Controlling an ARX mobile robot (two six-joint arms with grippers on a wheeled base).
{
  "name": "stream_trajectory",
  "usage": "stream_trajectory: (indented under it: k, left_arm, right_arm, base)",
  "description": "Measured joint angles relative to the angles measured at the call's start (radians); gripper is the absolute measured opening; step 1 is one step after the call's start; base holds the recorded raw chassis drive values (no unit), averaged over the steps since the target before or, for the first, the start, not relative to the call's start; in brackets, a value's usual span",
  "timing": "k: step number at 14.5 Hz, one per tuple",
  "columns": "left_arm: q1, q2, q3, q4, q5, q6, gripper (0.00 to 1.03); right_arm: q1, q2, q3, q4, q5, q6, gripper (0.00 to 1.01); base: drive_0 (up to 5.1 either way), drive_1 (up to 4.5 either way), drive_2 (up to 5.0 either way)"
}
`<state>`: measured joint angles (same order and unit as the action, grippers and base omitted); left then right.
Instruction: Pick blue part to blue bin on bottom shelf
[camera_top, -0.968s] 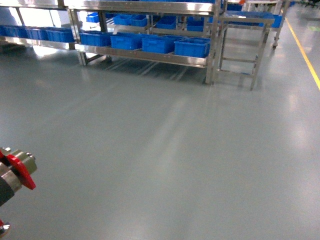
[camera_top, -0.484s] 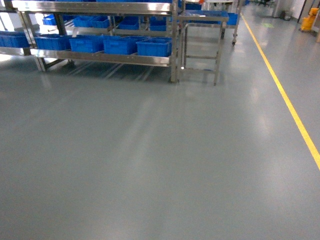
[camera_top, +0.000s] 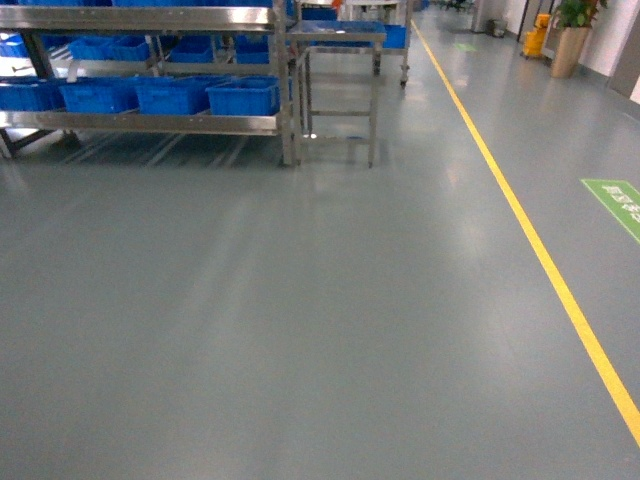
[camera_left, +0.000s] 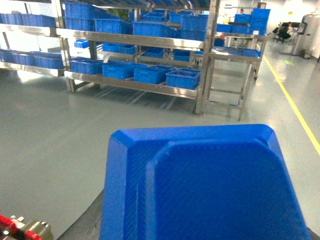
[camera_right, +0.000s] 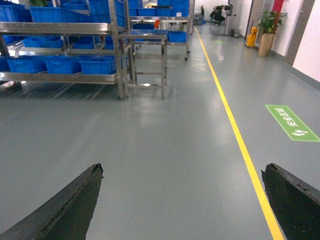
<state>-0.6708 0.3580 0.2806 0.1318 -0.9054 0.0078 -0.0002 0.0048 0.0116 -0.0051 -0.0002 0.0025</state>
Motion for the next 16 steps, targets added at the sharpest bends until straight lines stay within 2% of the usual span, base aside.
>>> stream_trajectory:
  k: [3, 16]
  left_arm:
    - [-0.001, 0.0, 0.0, 0.0, 0.0, 0.0, 0.44]
    - [-0.001, 0.0, 0.0, 0.004, 0.0, 0.0, 0.44]
  right_arm:
    - [0.0, 0.0, 0.0, 0.0, 0.001, 0.0, 0.98]
    - [0.0, 0.0, 0.0, 0.002, 0.0, 0.0, 0.98]
  base:
    - [-0.6, -0.57, -0.6]
    - [0.0, 4.26, -4.4]
